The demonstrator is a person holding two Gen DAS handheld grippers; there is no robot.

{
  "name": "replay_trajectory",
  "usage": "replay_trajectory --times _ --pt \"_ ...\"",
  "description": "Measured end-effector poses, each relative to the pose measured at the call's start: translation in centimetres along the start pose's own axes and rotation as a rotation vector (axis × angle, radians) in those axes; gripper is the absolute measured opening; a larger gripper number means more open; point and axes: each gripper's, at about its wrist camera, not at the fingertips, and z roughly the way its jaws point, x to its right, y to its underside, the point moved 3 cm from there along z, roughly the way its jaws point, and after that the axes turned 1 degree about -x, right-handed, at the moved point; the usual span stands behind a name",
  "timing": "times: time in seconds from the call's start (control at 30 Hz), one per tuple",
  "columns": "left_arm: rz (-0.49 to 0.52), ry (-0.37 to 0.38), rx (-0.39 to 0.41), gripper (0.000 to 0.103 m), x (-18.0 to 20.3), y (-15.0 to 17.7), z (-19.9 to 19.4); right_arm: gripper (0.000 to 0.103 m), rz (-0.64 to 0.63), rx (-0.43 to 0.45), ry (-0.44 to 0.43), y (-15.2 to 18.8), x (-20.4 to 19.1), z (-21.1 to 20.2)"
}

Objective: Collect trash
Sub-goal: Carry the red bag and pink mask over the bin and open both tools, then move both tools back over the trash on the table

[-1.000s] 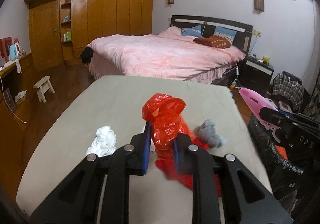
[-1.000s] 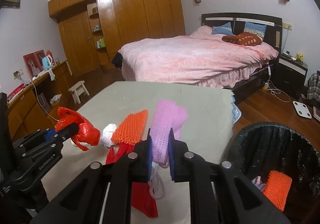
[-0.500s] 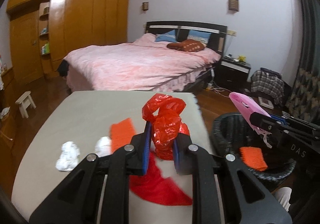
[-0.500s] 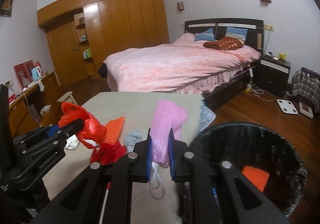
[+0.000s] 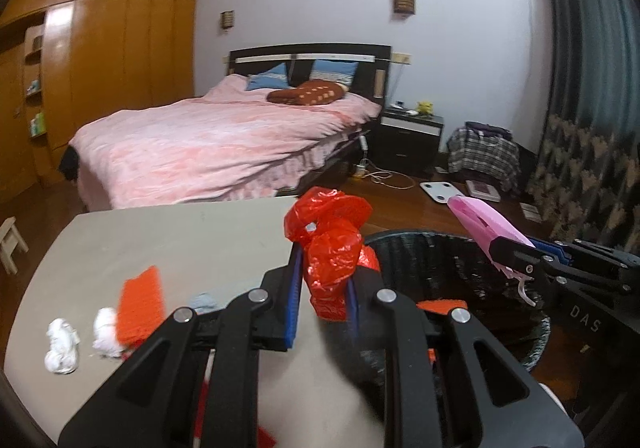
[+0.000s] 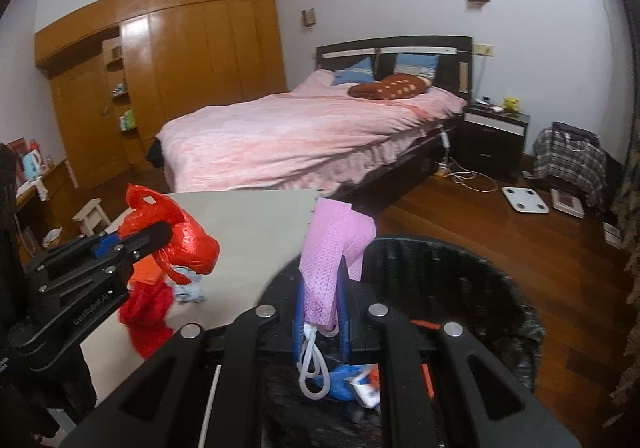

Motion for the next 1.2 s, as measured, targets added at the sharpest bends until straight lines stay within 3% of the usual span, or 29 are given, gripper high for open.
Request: replay_trajectory --times 0.57,0.67,0.87,1.0,1.1,1.2 --pt "0.053 0.145 -0.054 0.018 6.5 -0.2 5.9 0.017 0.092 -0.056 0.111 2.1 7.0 1.2" --pt "0.051 0.179 -0.092 0.025 7.5 0.1 7.4 0.018 0.099 -0.067 0.134 2.8 8.0 1.3" --pt "0.056 0.180 -0.109 0.045 7.6 0.7 8.2 0.052 0.101 -0.064 0.164 3.3 9.1 0.9" --pt "0.040 0.157 -0.102 0.061 6.3 0.7 7.6 0.089 0.110 -0.046 0.178 3.2 8.9 0.5" --pt "0.044 0.119 -0.084 0.072 4.7 0.5 6.6 0.097 0.114 -0.023 0.160 2.8 8.2 -0.1" --pt "0.027 0.078 -0.073 0.080 2.3 0.3 5.3 0.097 0.108 -0.005 0.137 2.4 6.8 -0.5"
